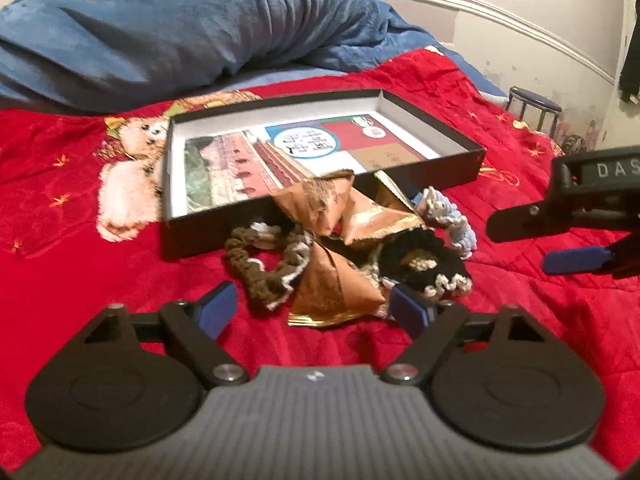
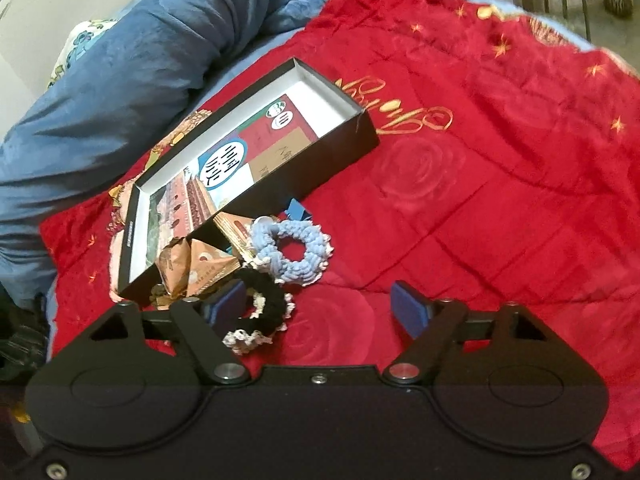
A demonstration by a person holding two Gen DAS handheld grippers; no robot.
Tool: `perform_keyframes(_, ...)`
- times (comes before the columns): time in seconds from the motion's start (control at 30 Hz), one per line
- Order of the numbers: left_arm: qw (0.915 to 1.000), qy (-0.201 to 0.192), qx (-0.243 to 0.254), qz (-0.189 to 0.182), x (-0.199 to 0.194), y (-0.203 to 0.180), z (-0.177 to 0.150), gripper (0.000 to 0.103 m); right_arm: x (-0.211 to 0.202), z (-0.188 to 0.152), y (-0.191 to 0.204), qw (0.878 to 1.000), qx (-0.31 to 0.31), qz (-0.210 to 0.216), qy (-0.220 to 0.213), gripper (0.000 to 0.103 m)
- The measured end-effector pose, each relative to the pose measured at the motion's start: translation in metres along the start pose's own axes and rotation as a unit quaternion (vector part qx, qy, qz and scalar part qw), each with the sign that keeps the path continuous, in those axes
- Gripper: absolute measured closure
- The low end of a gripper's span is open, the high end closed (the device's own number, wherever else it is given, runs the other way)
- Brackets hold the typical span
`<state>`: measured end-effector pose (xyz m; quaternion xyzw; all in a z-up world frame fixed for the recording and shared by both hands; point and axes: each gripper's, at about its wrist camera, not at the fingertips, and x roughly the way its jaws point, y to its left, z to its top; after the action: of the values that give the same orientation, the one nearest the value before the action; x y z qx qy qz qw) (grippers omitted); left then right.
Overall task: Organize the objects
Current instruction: 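Move both tools toward the pile of scrunchies and paper packets, then close the right tool on the black scrunchie while the left tool grasps a brown paper packet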
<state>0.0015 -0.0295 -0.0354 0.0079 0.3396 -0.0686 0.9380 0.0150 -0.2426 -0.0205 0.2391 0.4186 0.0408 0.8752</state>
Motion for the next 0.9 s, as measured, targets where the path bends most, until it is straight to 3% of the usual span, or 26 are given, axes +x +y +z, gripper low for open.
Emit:
perform_keyframes(0.17, 0.9995, 0.017, -0.015, -0.021, 0.008, -0.001, -0.008, 0.032, 0.011, -0.004, 0.003, 0.999, 0.010, 0.021, 0.023, 0.038)
perform_keyframes(0.47, 0.9991, 0.011, -0.037, -0.018, 0.026, -0.006, -0.004, 0.042, 0.027, -0.009, 0.015, 0.998, -0.004, 0.039, 0.043, 0.054)
perform_keyframes(0.7, 0.9996, 0.003, -0.023, -0.017, 0.028, -0.007, -0.004, 0.045, 0.037, -0.007, 0.014, 0.997, 0.007, 0.055, 0.044, 0.063)
perform_keyframes(0.9, 0.9966, -0.009, -0.073, -0.038, 0.027, 0.005, -0.001, 0.040, 0.044, -0.008, 0.011, 0.998, 0.021, 0.053, 0.040, 0.068)
